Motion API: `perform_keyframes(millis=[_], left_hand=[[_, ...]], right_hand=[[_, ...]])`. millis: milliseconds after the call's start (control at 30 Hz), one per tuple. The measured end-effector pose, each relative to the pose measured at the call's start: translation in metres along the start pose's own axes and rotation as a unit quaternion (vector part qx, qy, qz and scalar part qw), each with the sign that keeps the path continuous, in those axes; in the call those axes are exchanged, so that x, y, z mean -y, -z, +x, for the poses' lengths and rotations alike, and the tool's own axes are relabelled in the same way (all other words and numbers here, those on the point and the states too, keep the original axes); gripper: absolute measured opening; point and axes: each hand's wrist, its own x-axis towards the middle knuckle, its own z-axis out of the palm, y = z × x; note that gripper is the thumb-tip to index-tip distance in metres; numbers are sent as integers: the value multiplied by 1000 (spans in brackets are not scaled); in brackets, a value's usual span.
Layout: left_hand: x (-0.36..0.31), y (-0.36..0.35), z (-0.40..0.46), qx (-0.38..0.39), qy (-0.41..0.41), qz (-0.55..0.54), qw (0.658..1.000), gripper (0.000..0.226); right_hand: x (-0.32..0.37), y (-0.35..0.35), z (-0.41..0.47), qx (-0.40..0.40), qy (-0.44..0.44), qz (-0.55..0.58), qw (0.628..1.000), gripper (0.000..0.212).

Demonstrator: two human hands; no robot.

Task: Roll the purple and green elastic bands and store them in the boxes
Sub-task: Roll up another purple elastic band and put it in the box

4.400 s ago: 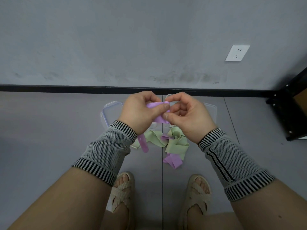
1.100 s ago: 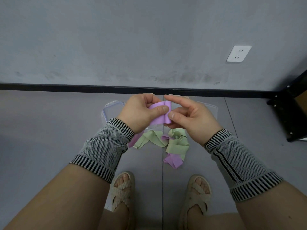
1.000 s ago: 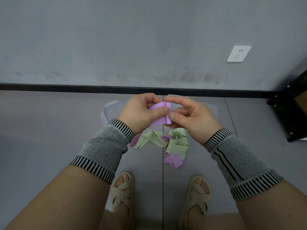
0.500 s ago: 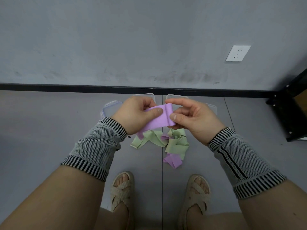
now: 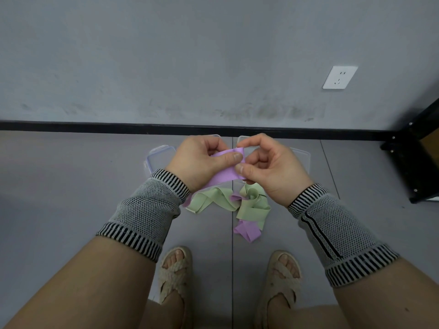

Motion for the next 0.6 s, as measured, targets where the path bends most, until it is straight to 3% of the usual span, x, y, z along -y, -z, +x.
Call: perform_keyframes(millis=[167,300,600], left_hand=[[1,2,0,5,6,-18,1000,12],[1,3,-1,10,-2,-6,1000,13],[6,2,0,28,3,11,1000,16]], right_hand=[[0,0,0,5,-1,11,1000,35],[-1,2,0,25,-14,61,998,38],[1,4,-2,38,-20,62,997,40]])
